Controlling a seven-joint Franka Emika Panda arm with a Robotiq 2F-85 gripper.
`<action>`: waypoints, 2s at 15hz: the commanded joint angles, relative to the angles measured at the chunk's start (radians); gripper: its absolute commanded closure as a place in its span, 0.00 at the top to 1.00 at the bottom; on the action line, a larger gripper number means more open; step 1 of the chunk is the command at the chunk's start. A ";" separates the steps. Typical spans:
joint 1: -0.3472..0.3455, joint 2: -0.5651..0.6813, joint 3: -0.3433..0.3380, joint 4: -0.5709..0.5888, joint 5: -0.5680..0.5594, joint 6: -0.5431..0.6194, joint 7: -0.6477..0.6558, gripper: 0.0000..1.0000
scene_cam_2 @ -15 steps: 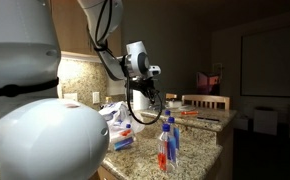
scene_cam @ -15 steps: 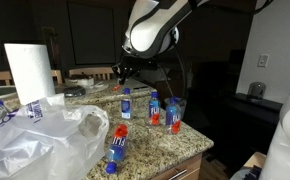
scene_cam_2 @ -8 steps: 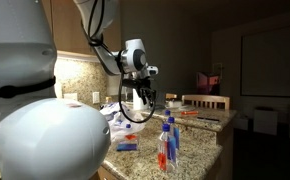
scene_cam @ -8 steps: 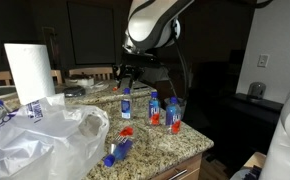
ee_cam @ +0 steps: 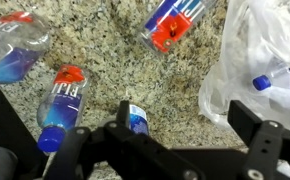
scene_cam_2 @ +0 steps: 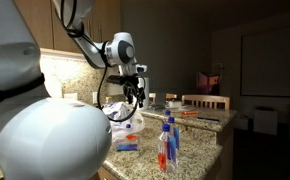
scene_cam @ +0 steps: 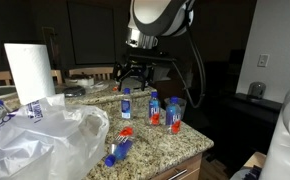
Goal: Pick up the bottles from the counter and put them in the plastic
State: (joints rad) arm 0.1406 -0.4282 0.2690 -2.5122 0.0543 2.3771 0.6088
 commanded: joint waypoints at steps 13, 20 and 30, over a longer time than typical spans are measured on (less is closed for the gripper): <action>0.159 0.097 0.085 -0.247 0.417 0.119 0.309 1.00; 0.334 0.271 -0.015 -0.200 0.975 0.404 0.130 1.00; 0.276 0.471 0.001 -0.090 1.392 0.341 -0.223 1.00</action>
State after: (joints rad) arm 0.4706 -0.0071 0.2365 -2.6219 1.4131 2.7282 0.4442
